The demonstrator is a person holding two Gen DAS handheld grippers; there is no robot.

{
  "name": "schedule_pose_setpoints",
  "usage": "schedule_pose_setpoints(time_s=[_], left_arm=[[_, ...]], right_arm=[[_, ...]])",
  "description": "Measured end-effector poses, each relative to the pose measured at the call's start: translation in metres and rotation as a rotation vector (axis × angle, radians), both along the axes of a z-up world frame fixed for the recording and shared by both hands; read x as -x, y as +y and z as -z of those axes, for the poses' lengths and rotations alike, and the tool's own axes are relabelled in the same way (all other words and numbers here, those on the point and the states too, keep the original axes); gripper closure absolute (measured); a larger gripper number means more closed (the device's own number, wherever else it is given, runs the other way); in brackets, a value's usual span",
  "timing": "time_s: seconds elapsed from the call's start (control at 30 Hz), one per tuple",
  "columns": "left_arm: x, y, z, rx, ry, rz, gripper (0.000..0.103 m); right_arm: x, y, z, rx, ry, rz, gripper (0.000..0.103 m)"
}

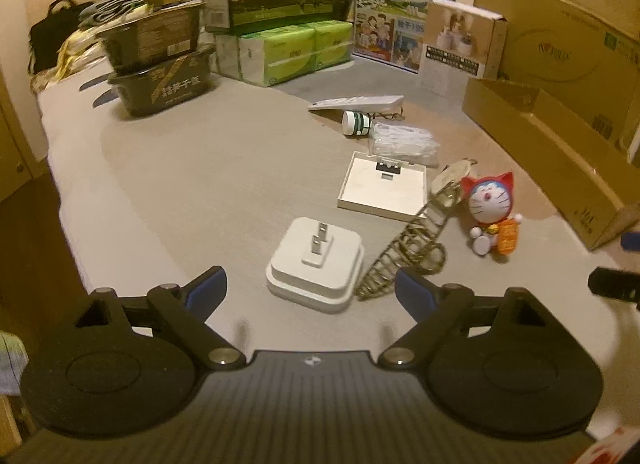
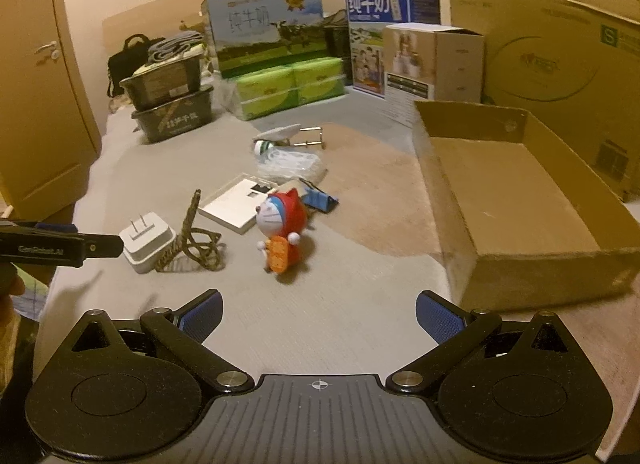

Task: Organize rigid objects
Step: 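Grasp the white square plug adapter with the left gripper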

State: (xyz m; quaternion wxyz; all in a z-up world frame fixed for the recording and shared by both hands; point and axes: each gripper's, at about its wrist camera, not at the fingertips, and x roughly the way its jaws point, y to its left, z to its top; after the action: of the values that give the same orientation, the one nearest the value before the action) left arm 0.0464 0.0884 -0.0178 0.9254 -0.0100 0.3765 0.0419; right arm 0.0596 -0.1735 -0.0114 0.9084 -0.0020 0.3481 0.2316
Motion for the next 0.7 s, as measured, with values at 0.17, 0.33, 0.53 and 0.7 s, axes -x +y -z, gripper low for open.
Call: schedule_pose_setpoints(time_s=[0.17, 0.33, 0.53, 0.7], left_arm=[[-0.020, 0.008, 0.012, -0.023, 0.029, 0.069, 0.018], [-0.037, 0.012, 0.027, -0.040, 0.060, 0.144, 0.023], [-0.051, 0.014, 0.038, -0.041, 0.085, 0.206, 0.028], [-0.058, 0.018, 0.042, -0.026, 0.090, 0.217, 0.041]], right_arm=[[-0.013, 0.014, 0.007, -0.003, 0.005, -0.015, 0.001], [-0.025, 0.026, 0.014, 0.002, 0.016, -0.019, 0.001], [-0.038, 0.038, 0.022, 0.016, 0.030, -0.022, 0.001], [-0.047, 0.044, 0.027, 0.026, 0.030, -0.026, 0.002]])
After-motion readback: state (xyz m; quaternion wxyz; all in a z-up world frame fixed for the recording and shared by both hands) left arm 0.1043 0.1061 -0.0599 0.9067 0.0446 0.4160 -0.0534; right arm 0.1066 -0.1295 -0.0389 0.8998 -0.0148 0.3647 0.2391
